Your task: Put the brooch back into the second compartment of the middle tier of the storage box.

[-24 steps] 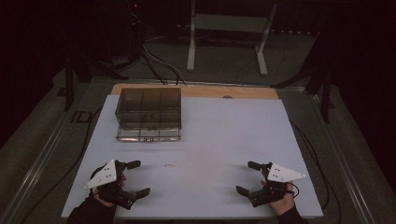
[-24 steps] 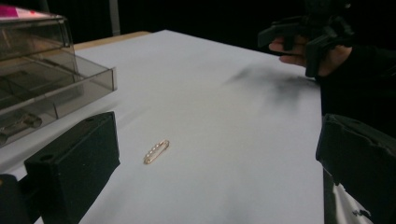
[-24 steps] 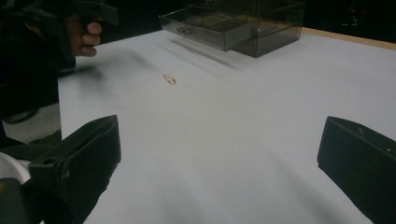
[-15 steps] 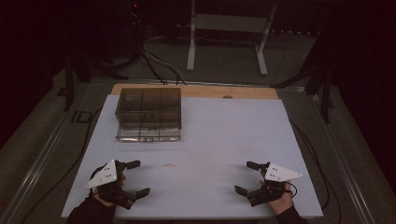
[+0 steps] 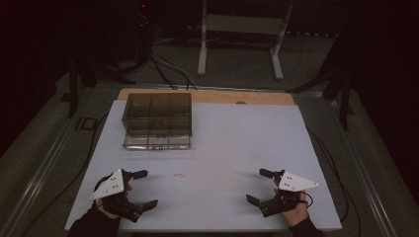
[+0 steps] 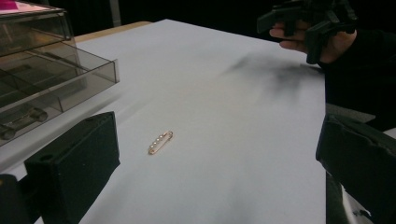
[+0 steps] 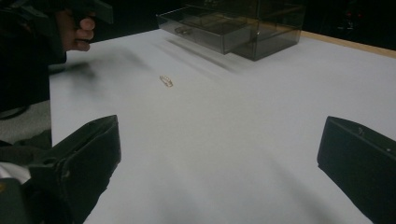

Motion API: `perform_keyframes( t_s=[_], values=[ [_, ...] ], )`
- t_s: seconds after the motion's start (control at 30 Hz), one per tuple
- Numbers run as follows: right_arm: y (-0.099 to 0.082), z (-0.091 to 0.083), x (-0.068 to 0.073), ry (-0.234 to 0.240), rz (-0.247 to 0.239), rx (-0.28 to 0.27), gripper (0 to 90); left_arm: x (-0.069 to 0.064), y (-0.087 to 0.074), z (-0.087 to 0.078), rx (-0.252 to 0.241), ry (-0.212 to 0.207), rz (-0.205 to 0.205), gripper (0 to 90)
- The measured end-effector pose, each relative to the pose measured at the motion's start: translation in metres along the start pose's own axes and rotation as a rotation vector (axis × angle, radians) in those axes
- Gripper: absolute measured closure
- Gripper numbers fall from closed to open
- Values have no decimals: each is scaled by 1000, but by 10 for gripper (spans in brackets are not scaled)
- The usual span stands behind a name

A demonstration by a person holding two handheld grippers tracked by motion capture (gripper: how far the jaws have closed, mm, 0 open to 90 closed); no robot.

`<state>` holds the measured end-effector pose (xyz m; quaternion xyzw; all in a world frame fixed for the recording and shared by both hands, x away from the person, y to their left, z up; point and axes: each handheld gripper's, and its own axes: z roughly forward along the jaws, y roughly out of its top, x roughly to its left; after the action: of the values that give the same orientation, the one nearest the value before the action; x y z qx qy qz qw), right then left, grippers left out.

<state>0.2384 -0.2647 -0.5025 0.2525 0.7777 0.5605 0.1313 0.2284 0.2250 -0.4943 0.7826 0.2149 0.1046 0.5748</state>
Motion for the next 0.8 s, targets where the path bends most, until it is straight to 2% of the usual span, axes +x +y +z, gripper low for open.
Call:
perform_keyframes(
  t_s=[0.1,0.2,0.37,0.43,0.53,0.8],
  values=[
    [1,-1,0,-2,7,-6,0,1,3,1,1,1,-4,2],
    [1,-2,1,-4,6,-6,0,2,8,-1,-21,-4,-23,2],
    [2,-2,1,-6,12,-14,0,5,13,-6,-36,10,-30,2],
    [2,-2,1,-2,16,-13,0,7,13,-6,-43,2,-52,2],
    [2,-2,1,-4,12,-14,0,8,17,-5,-32,4,-41,2],
    [2,-2,2,-1,9,-10,0,12,28,-6,-40,9,-23,2]
  ],
)
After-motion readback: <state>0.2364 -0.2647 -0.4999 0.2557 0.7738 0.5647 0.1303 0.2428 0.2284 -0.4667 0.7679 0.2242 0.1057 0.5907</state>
